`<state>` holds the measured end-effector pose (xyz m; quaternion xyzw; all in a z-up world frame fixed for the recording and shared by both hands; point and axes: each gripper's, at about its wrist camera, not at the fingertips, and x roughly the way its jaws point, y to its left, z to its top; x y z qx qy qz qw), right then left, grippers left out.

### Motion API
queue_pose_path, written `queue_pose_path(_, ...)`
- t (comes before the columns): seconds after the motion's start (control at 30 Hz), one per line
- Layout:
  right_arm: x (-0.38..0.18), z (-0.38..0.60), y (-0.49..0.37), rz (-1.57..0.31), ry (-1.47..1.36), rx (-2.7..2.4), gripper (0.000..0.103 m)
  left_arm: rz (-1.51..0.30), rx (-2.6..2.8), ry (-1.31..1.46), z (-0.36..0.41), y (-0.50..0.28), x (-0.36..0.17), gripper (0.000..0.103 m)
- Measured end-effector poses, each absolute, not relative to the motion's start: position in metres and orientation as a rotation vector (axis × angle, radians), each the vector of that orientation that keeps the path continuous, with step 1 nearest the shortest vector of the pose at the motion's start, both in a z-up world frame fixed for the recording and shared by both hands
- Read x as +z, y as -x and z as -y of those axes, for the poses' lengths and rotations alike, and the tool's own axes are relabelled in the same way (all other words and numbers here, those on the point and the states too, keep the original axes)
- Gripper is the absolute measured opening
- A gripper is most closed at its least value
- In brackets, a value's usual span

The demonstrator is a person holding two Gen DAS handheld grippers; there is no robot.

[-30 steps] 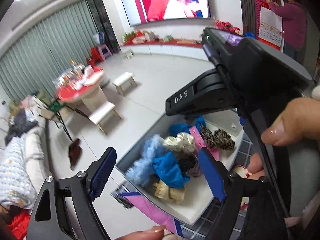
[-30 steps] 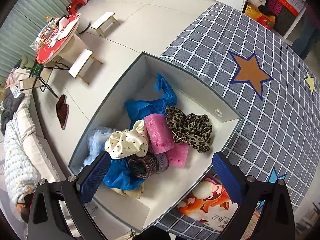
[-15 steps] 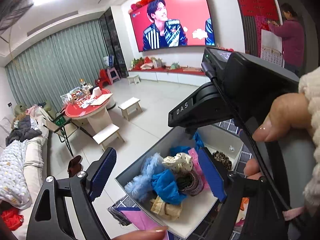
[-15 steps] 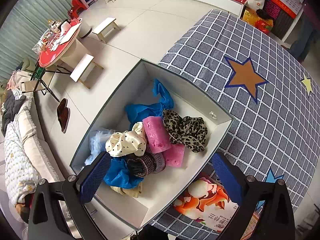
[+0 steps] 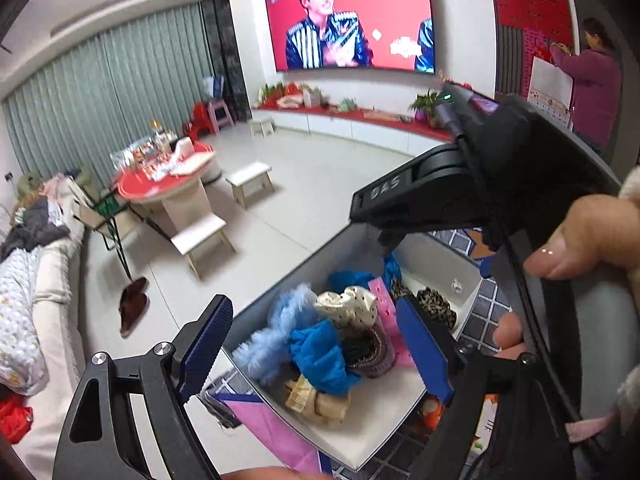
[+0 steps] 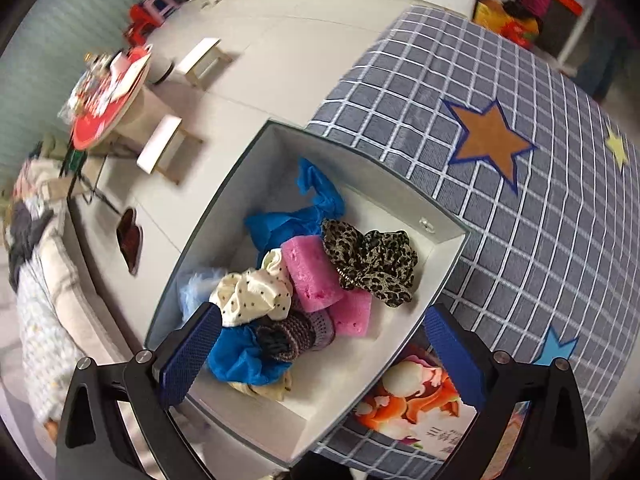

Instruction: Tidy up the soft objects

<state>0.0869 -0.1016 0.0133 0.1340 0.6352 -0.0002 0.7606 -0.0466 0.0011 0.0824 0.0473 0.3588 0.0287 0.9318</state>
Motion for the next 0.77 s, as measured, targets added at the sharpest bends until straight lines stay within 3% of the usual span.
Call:
queue_pose_path(0.27, -0.002, 0.103, -0.093, -1.438, -0.281, -0.062, 0.102, -1.006, 0.011, -0.007, -0.01, 0.017, 0.062, 0.088)
queue_pose_path(0.77, -0.001, 0.103, -0.099, -1.442, -0.286, -0.056, 0.102, -1.045, 0.009, -0.032, -0.01, 0.009, 0.067, 0.088)
